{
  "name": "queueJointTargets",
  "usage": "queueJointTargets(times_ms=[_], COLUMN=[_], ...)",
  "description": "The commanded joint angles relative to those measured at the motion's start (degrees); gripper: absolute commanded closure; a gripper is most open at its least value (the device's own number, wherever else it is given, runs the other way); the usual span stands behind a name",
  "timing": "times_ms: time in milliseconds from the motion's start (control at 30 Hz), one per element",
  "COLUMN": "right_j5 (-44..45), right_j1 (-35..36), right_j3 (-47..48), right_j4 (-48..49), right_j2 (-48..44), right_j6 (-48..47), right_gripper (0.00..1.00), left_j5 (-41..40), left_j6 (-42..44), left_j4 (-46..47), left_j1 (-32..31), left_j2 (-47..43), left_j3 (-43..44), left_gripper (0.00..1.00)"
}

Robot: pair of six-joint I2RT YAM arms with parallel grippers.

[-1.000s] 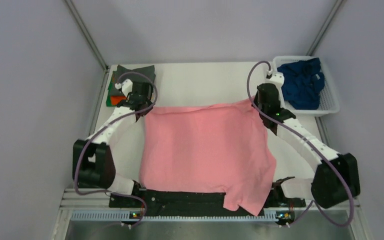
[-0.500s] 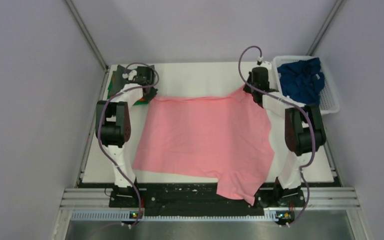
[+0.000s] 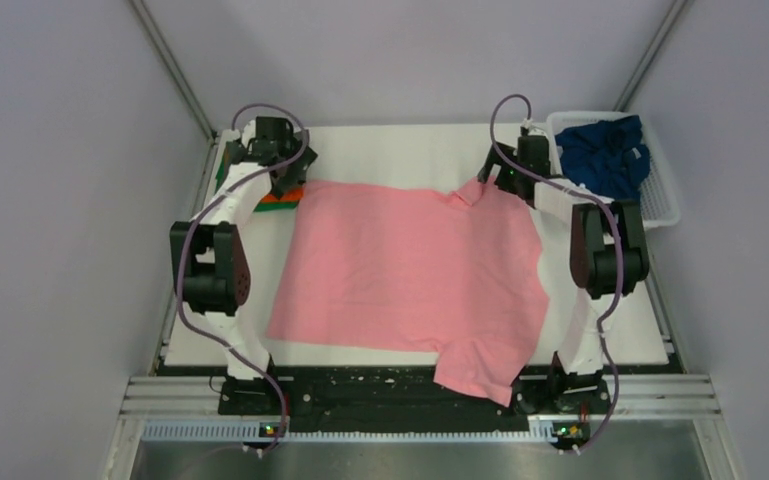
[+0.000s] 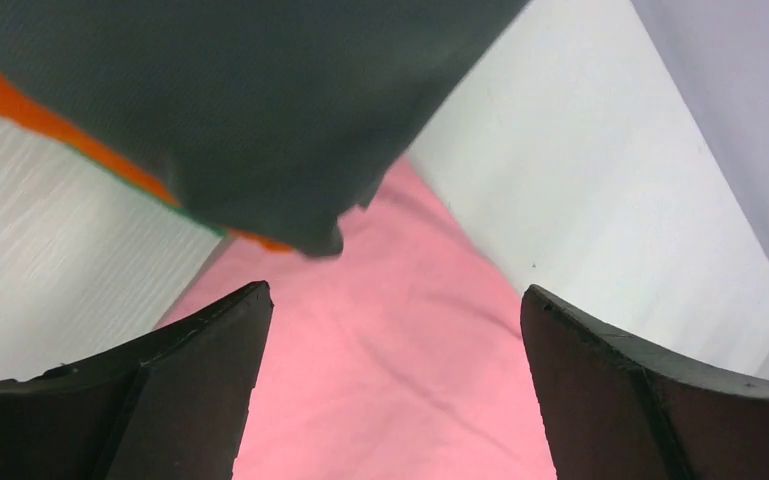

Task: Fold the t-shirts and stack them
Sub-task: Flatten out the tshirt

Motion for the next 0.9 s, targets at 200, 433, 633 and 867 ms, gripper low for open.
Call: queueJointTargets(times_ms=[200,433,633,867], right_j5=[-13.74,-18.01,-18.4,-18.52], right_j1=[0.4,0.93,2.26,3.23], right_j3=[-13.27,-10.7,-8.32,-6.69], right_j4=[9.69,11.92,13.02,15.48], right_j2=[-11.1,-4.96,-0.79,3.11], right_j6=[5.3,6.68,7.58,9.16], right_gripper=[0.01,0.01,0.01,0.01], left_j5=[3.59,4.18,3.3,0.52], left_j6=[6.55,6.42,5.75,5.78], left_j4=[4.01,7.15,7.32,6.05], left_j1=[-11.08,-16.63,-16.9,-16.9], left_j2=[-14.66,-14.79,-12.74,-12.2], left_j3=[-19.68,-26.98,-29.28,-30.8], left_gripper=[0.01,0.01,0.01,0.01])
